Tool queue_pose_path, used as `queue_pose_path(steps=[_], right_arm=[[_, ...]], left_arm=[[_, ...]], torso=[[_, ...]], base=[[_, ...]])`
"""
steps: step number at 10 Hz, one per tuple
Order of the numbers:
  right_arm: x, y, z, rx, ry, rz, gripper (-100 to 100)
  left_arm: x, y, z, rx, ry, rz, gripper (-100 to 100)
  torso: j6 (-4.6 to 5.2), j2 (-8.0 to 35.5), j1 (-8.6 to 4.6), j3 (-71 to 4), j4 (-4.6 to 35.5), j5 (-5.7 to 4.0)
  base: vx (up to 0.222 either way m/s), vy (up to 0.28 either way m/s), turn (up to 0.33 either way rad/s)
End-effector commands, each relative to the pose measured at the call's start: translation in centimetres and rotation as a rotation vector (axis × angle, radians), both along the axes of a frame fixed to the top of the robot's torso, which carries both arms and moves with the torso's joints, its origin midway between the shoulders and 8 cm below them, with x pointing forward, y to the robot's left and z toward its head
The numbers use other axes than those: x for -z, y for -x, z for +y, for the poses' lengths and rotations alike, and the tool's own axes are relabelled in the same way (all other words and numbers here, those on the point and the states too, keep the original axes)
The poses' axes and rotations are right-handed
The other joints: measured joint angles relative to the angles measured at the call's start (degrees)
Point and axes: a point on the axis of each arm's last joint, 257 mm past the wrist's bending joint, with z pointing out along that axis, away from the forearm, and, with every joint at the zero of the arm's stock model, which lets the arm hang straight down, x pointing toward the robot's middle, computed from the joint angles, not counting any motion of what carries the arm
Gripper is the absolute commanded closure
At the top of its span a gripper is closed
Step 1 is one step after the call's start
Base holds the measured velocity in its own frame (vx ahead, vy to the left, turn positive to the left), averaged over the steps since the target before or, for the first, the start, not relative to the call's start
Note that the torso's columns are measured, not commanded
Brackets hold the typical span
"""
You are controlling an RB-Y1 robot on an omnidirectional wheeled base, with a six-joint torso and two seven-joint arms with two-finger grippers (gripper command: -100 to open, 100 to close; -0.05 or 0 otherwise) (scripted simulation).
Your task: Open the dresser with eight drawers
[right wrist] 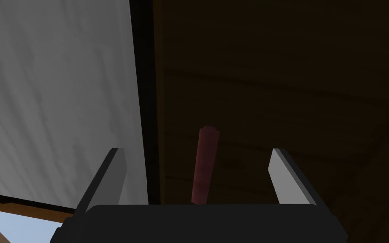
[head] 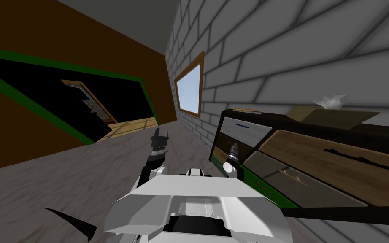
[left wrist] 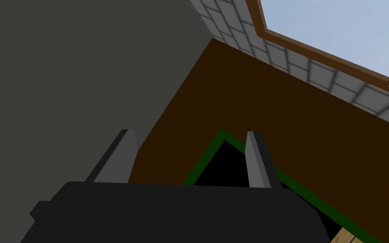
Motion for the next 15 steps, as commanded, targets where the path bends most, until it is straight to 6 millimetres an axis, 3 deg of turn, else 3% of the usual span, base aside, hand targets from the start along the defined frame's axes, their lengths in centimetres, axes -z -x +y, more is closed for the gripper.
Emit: queue_pose_path(steps=[1,7,8,15], right_arm=[[0.0,-0.1,0.0,-0.002,0.001,0.002,100],[-0.5,-0.6,0.9,-0.013,0.000,-0.001,100],[-0.2,-0.3,0.7,-0.010,-0.008,-0.001,-100],[0.1,-0.3,0.4,-0.006,-0.022,-0.004,-100]], left_arm=[[0.0,0.0,0.0,0.000,0.000,0.000,0],[0.0,0.0,0.0,0.000,0.000,0.000,0],[0.0,0.0,0.0,0.000,0.000,0.000,0],[0.0,0.0,0.0,0.000,0.000,0.000,0]], torso=[[-0.01,0.04,0.01,0.01,-0.01,-0.02],[0.00,0.00,0.03,-0.01,-0.01,0.00],[0.00,-0.22,-0.28,-0.13,-0.06,-0.07],[0.00,0.23,0.06,0.15,0.07,0.03]], base=[[0.000,0.000,0.000],[-0.111,0.110,-0.023],[0.039,-0.063,0.043],[0.097,-0.090,0.007]])
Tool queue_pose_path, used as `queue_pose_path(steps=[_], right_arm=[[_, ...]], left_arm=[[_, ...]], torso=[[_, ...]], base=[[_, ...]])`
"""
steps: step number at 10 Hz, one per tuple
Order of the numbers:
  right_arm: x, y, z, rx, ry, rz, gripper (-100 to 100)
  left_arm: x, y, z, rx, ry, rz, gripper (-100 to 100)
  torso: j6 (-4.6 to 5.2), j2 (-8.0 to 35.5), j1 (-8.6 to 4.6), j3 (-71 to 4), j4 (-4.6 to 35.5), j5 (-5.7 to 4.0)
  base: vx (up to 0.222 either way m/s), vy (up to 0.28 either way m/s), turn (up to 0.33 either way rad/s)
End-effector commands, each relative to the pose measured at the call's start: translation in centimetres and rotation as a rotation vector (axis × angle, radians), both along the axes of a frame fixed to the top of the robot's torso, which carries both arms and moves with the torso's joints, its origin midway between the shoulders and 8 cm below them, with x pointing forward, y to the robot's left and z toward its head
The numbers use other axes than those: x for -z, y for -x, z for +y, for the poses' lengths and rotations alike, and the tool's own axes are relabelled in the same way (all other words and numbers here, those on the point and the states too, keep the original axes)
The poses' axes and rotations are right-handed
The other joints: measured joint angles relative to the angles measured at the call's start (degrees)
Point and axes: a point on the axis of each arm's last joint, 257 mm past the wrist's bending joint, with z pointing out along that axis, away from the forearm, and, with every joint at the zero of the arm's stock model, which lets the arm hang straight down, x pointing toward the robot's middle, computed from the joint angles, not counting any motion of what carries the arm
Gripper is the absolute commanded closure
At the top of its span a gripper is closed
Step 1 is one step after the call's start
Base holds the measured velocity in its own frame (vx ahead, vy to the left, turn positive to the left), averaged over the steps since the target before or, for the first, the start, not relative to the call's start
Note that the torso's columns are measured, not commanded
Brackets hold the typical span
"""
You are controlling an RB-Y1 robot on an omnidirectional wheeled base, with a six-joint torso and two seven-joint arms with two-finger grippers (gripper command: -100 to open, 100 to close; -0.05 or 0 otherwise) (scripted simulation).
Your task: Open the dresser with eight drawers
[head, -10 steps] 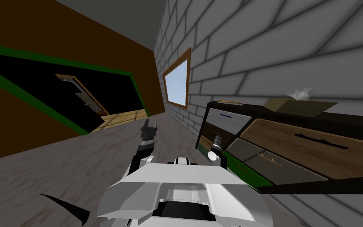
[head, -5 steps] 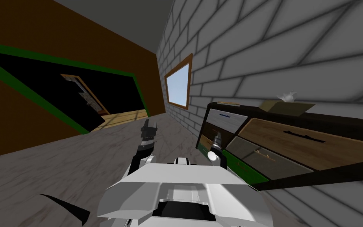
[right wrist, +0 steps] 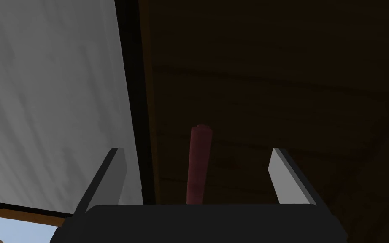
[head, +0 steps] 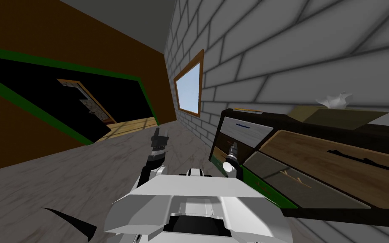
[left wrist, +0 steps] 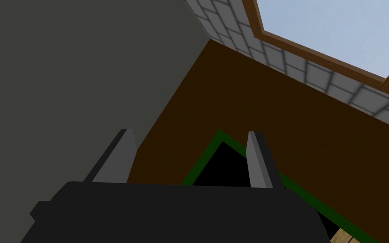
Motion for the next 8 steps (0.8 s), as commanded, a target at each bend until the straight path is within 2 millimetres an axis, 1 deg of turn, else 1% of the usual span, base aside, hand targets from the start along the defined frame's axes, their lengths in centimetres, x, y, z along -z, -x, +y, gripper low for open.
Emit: queue_pose_path(steps=[1,4,6,7,8], right_arm=[[0.0,-0.1,0.0,-0.002,0.000,0.001,100],[-0.2,-0.4,0.6,-0.009,-0.001,0.002,100],[-0.4,-0.6,1.1,-0.014,-0.002,0.002,100],[-0.2,-0.5,0.9,-0.013,-0.004,0.005,100],[0.0,-0.5,1.4,-0.018,-0.006,0.010,100]], left_arm=[[0.0,0.0,0.0,0.000,0.000,0.000,0],[0.0,0.0,0.0,0.000,0.000,0.000,0],[0.0,0.0,0.0,0.000,0.001,0.000,0],[0.0,0.0,0.0,0.000,0.001,0.000,0],[0.0,0.0,0.0,0.000,0.000,0.000,0]], torso=[[-0.01,-0.03,0.01,-0.04,-0.03,-0.03],[-0.01,0.05,0.24,0.01,-0.03,0.04],[-0.01,0.03,0.18,-0.01,0.01,0.06],[0.02,-0.01,0.09,-0.04,0.05,0.10],[0.05,-0.25,-0.21,-0.19,0.09,0.13]], base=[[0.006,-0.007,0.003],[-0.095,0.098,-0.025],[-0.163,0.165,-0.025],[-0.077,0.079,-0.003],[-0.104,0.101,-0.008]])
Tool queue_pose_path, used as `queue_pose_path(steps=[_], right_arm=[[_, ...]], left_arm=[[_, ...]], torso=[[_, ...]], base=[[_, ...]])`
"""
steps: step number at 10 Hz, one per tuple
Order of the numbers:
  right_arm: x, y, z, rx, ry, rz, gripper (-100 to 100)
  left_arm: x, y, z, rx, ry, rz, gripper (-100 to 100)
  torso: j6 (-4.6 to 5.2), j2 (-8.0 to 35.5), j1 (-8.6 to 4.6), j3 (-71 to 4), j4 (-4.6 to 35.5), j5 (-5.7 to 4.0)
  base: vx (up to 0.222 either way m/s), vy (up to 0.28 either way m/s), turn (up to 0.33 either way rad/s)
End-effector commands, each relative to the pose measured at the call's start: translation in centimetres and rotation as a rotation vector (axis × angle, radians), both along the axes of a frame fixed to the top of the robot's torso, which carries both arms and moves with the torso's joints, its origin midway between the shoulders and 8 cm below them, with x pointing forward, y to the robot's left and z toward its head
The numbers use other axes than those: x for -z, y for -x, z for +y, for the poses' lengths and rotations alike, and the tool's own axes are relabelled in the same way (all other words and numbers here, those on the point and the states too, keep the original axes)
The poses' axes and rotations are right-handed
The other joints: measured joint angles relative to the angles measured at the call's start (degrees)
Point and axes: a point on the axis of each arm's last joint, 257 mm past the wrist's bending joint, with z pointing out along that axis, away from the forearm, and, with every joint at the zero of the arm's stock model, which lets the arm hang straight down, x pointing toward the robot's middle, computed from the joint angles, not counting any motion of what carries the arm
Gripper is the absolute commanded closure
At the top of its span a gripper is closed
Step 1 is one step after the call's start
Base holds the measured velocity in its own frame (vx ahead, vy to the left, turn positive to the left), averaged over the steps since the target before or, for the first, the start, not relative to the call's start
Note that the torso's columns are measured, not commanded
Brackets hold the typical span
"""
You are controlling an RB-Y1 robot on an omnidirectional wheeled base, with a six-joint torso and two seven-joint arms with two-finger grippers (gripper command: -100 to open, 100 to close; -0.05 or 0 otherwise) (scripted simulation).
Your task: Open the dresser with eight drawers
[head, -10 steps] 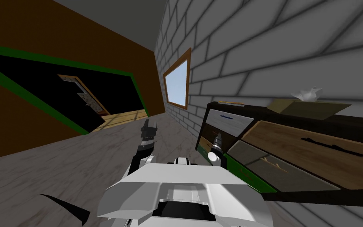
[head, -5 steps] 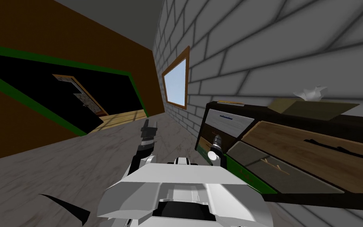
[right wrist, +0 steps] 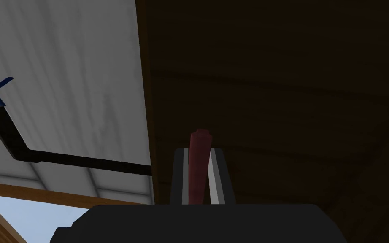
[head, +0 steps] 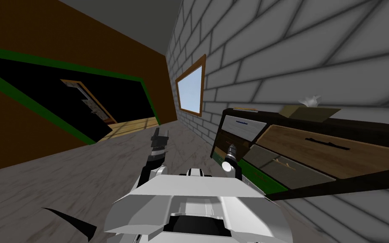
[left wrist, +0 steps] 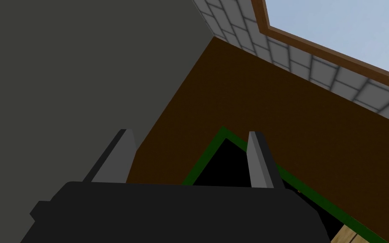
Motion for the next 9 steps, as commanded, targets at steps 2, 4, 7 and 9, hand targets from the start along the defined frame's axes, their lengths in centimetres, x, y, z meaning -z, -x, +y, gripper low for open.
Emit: queue_pose_path(steps=[2,4,7,9], right_arm=[[-0.4,-0.1,0.5,-0.004,0.005,-0.005,100],[-1.7,-2.0,1.2,-0.031,-0.004,0.001,-100],[-3.2,-3.8,1.9,-0.061,-0.006,0.002,-100],[-4.4,-4.9,2.5,-0.084,-0.005,0.000,-100]], left_arm=[[0.0,0.0,0.0,0.000,0.000,0.000,0],[0.0,0.0,0.0,0.000,0.000,0.000,0],[0.0,0.0,0.0,0.000,0.000,0.000,0],[0.0,0.0,0.0,0.000,0.000,0.000,0]], torso=[[0.02,0.25,0.21,0.16,-0.10,-0.10],[0.02,0.00,0.01,0.03,-0.14,-0.14],[-0.06,-0.09,0.03,-0.04,-0.16,-0.16],[-0.06,0.12,0.18,0.10,-0.14,-0.15]], base=[[-0.147,0.128,-0.013],[-0.044,0.053,-0.144],[0.003,0.001,-0.094],[-0.013,0.014,-0.118]])
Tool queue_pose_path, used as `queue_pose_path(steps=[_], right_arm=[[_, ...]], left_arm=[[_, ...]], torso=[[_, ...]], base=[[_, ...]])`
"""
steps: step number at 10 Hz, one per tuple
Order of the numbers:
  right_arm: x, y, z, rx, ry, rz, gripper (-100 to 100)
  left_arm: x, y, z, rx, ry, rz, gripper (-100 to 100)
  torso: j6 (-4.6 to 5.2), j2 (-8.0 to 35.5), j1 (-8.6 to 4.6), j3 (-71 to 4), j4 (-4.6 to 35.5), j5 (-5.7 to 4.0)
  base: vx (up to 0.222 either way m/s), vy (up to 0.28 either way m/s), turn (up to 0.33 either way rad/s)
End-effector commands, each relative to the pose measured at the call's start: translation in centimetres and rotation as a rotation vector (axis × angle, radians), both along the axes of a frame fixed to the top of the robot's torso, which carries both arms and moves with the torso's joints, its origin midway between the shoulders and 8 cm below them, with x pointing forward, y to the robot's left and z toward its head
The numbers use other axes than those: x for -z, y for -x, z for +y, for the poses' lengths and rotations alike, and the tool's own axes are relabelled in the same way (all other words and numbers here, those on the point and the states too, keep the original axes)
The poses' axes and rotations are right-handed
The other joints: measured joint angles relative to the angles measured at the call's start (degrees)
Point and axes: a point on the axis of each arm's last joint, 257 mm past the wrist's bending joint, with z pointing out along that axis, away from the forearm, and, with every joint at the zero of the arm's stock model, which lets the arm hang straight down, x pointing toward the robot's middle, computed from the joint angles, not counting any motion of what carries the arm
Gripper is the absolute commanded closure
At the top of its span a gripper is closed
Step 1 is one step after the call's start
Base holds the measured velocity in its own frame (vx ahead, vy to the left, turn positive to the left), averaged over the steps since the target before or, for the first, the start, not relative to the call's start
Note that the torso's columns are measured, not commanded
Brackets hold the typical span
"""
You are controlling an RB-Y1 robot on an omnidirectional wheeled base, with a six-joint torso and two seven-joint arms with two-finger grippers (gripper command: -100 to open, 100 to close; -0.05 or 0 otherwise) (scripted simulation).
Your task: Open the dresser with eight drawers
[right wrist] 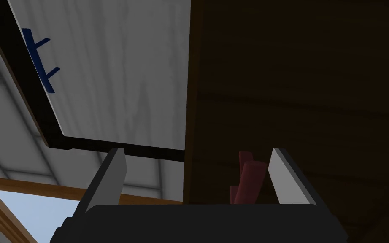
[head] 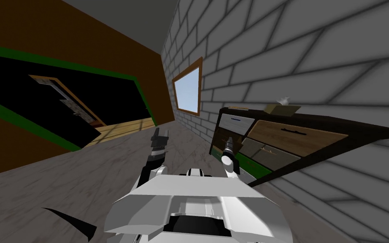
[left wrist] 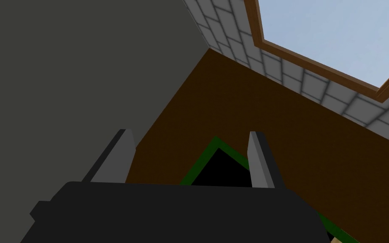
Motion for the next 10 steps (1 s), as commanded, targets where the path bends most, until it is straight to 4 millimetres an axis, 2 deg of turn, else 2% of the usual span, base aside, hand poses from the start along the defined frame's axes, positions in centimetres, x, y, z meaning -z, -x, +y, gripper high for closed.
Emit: queue_pose_path(steps=[1,3,4,5,10], right_arm=[[-1.6,-1.5,0.7,-0.031,0.004,-0.003,-100],[-2.2,-2.0,1.0,-0.044,0.006,-0.005,-100],[-1.5,-1.8,0.8,-0.038,0.000,0.002,-100],[-1.5,-1.8,0.8,-0.040,0.001,0.006,0],[-1.0,-1.7,0.8,-0.040,-0.002,0.014,0]], left_arm=[[0.0,0.0,0.0,0.000,0.000,0.000,0],[0.0,0.0,0.0,0.000,0.000,0.000,0],[0.0,0.0,0.0,0.000,0.000,0.000,0],[0.0,0.0,0.0,0.000,0.000,0.000,0],[0.0,0.0,0.0,0.000,0.000,0.000,0]], torso=[[0.00,0.02,0.00,0.01,0.01,0.00],[-0.03,0.03,0.06,0.00,0.10,0.09],[-0.06,0.08,0.13,0.02,0.19,0.17],[-0.04,0.08,0.13,0.03,0.14,0.14],[0.00,-0.02,-0.02,-0.02,0.02,0.02]], base=[[-0.020,0.021,-0.095],[-0.019,0.018,-0.060],[0.000,0.000,0.000],[0.000,0.000,0.000],[0.000,0.000,0.000]])
